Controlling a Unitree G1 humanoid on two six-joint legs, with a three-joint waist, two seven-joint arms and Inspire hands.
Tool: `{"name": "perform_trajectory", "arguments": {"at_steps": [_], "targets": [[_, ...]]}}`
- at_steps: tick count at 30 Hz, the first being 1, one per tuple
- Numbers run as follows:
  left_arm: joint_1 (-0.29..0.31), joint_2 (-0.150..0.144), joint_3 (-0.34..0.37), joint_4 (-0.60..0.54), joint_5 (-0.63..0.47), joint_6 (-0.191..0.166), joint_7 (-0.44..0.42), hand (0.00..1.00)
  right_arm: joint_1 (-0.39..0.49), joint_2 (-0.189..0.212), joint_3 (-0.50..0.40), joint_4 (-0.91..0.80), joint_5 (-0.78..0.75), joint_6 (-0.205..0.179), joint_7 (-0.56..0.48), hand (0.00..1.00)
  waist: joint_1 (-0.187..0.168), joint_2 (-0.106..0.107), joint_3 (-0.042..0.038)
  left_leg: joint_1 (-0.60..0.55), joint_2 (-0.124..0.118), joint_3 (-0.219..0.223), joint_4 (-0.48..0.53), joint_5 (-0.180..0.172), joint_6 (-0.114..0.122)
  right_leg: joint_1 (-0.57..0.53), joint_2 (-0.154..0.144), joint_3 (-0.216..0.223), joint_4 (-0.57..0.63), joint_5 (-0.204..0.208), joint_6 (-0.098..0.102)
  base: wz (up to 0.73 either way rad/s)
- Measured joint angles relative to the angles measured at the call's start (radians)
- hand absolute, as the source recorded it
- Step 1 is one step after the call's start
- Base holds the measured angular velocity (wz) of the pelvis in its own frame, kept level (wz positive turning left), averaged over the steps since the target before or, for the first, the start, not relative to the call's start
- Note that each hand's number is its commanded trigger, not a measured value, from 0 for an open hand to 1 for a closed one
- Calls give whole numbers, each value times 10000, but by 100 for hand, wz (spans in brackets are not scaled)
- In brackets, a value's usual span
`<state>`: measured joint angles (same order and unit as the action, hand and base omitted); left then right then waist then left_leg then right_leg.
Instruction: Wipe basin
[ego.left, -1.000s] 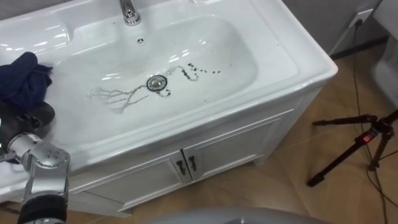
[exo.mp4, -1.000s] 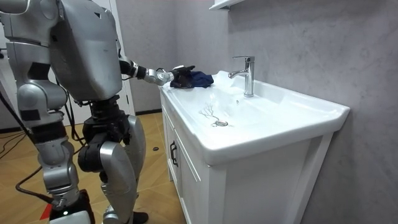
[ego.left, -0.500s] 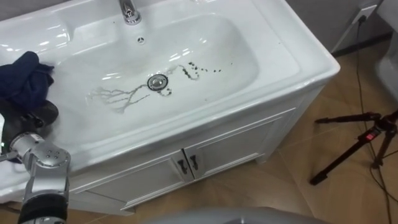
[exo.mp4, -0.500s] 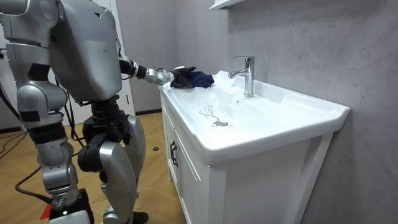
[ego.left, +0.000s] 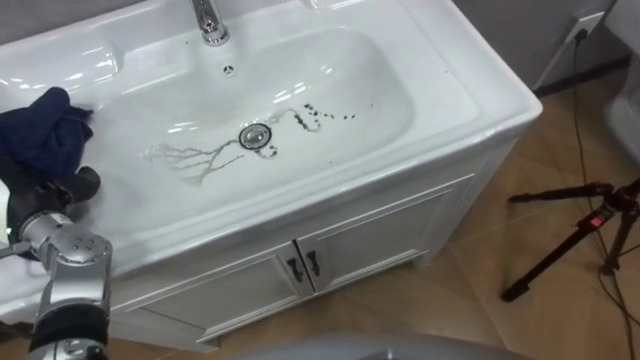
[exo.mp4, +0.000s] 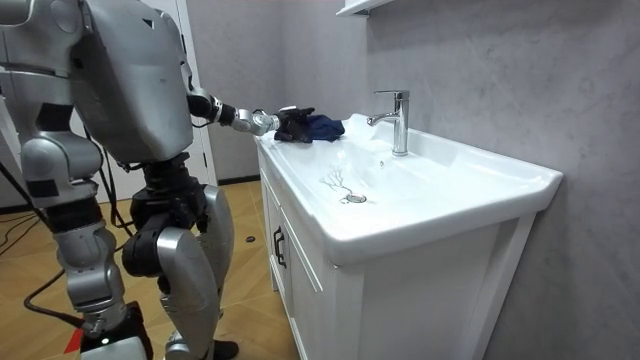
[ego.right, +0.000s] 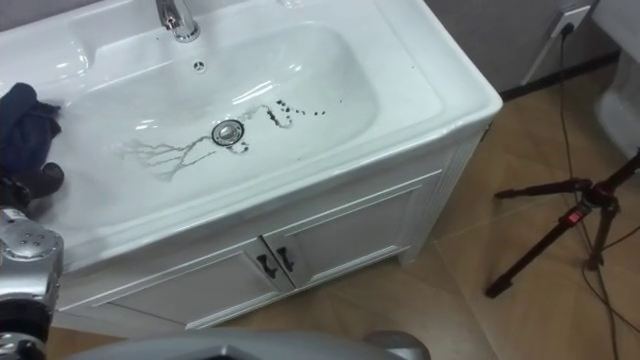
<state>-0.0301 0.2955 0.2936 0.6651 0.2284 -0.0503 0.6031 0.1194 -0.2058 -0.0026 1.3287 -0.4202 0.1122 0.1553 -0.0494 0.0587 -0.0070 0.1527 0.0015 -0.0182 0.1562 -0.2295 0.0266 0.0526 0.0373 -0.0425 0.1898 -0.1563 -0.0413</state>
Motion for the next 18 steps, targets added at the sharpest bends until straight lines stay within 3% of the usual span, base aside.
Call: {"name": "perform_trajectory", "arguments": {"at_steps": [3,4,5,6,7,10,15,18], "targets": [[-7,47,-6,162,11,-105,-54,0,-19,-1,-19,-6,-14,-5,-22,0,9,-14,-8,6,0,2,0,1,-1,15,-1,-3,-1,1,-1,0],[-15,64,-6,242,17,-162,-59,12,-20,0,-20,-6,-12,-5,-21,0,9,-14,-8,12,1,3,0,2,-2,17,-1,-3,-1,1,-1,0],[-20,82,-6,316,17,-222,-77,45,-17,5,-20,-6,-11,-7,-17,0,10,-14,-8,19,3,5,2,4,-5,23,0,-3,-1,1,-2,0],[-24,109,-7,360,17,-226,-113,65,-16,6,-18,-6,-9,-3,-17,0,26,-13,-8,19,5,12,5,6,-9,25,0,-3,-3,1,-3,0],[-29,126,-15,413,17,-228,-141,100,-16,5,-17,-5,-3,2,-17,0,31,-13,-8,22,6,25,6,8,-11,24,1,5,-1,1,-3,0],[-37,270,-46,544,18,-230,-227,100,-19,12,3,-7,3,142,-17,0,51,-7,-7,101,16,72,-3,16,-23,79,16,43,9,0,-8,0],[-429,1013,-41,1546,69,-364,-529,100,-43,4,0,3,3,203,-14,0,180,20,-4,220,18,119,-10,32,-35,188,21,82,23,-2,-13,-1],[-660,1062,-36,2027,184,-366,-776,100,-59,-16,0,17,0,201,6,0,227,75,10,286,11,133,-116,30,-30,197,11,103,127,3,-2,-3]]}}
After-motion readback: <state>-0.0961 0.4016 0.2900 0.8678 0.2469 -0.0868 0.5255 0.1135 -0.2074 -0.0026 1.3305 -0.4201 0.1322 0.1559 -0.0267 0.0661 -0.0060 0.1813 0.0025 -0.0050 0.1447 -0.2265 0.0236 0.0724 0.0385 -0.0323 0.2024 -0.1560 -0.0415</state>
